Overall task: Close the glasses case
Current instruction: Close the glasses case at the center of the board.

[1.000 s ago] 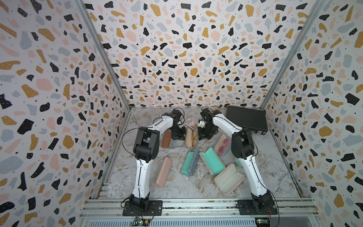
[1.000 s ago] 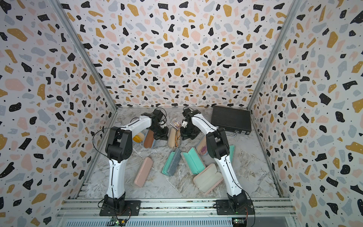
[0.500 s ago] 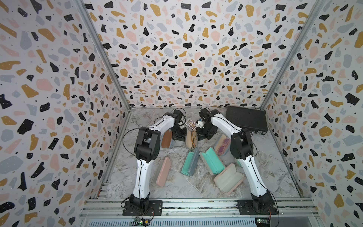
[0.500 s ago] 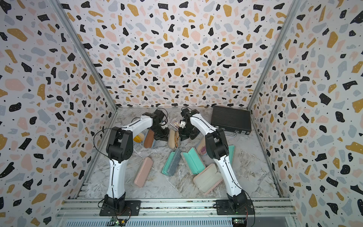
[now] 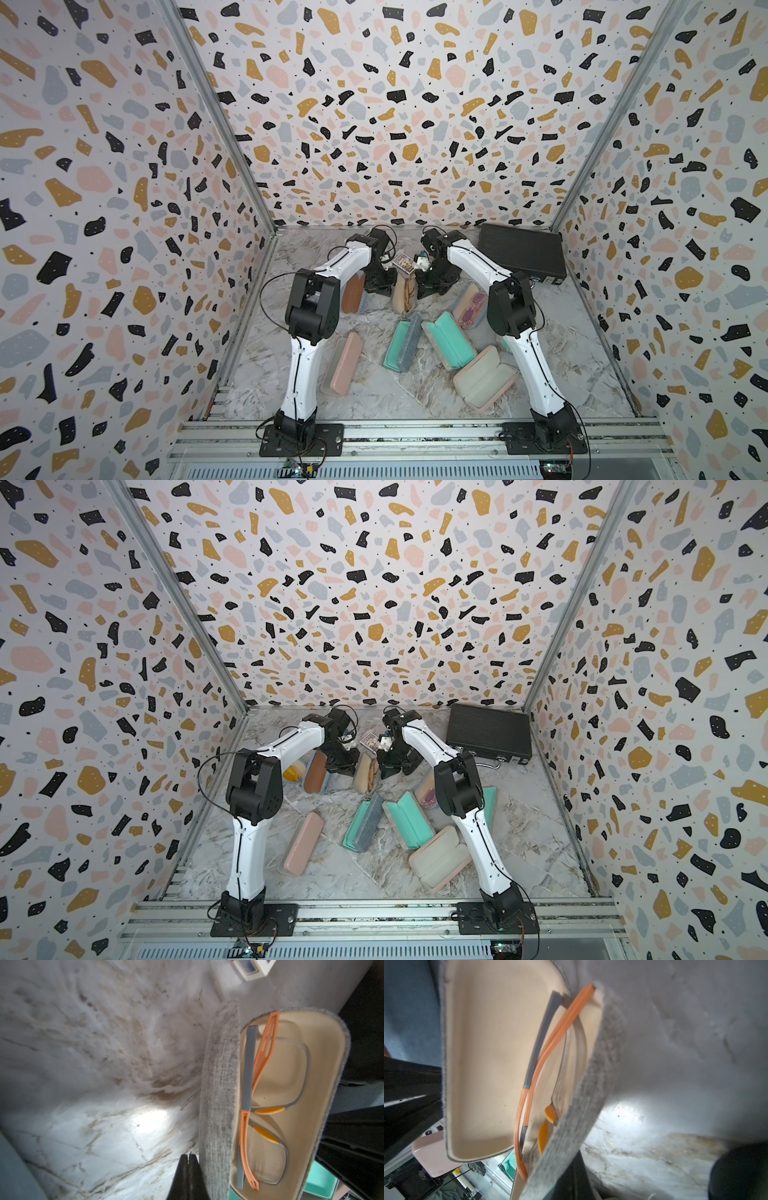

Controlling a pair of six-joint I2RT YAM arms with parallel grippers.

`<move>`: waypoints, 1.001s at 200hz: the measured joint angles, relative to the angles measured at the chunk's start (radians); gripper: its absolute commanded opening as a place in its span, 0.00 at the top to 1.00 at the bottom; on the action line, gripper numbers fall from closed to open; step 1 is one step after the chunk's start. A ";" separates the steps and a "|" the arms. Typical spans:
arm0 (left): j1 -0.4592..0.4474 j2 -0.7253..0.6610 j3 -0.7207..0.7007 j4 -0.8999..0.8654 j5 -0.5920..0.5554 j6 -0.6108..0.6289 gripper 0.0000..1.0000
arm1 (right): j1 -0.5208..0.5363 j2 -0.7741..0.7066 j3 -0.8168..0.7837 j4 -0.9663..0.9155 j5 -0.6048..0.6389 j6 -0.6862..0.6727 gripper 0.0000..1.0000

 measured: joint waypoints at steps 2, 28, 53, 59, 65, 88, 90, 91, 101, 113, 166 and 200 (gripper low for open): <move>-0.001 0.000 0.000 0.000 -0.001 0.001 1.00 | 0.000 0.000 0.000 -0.001 -0.001 -0.001 1.00; -0.009 0.000 0.001 -0.003 -0.004 0.019 1.00 | 0.000 0.008 0.020 -0.025 -0.010 -0.016 1.00; -0.014 0.000 0.004 -0.005 -0.003 0.032 1.00 | 0.003 0.008 0.023 -0.038 -0.018 -0.029 1.00; -0.015 0.000 0.004 -0.005 -0.003 0.038 1.00 | 0.003 0.009 0.026 -0.041 -0.023 -0.033 1.00; -0.016 0.000 0.004 -0.005 -0.002 0.043 1.00 | 0.004 0.010 0.028 -0.043 -0.029 -0.036 1.00; -0.024 0.000 0.004 0.004 0.028 0.056 1.00 | 0.009 0.016 0.035 -0.037 -0.072 -0.047 1.00; -0.026 0.000 0.004 0.007 0.031 0.056 1.00 | 0.010 0.016 0.036 -0.037 -0.076 -0.048 1.00; -0.027 0.000 0.004 0.009 0.034 0.057 1.00 | 0.011 0.017 0.038 -0.036 -0.078 -0.048 1.00; -0.040 0.000 0.004 0.018 0.037 0.062 1.00 | 0.021 0.024 0.050 -0.041 -0.086 -0.055 1.00; -0.044 0.000 0.004 0.016 0.032 0.068 1.00 | 0.025 0.026 0.050 -0.060 -0.089 -0.060 1.00; -0.043 0.000 0.004 0.031 0.034 0.072 1.00 | 0.027 0.034 0.054 -0.072 -0.087 -0.066 0.99; -0.041 -0.011 0.000 0.043 0.034 0.068 1.00 | 0.034 0.029 0.048 -0.053 -0.041 -0.053 0.95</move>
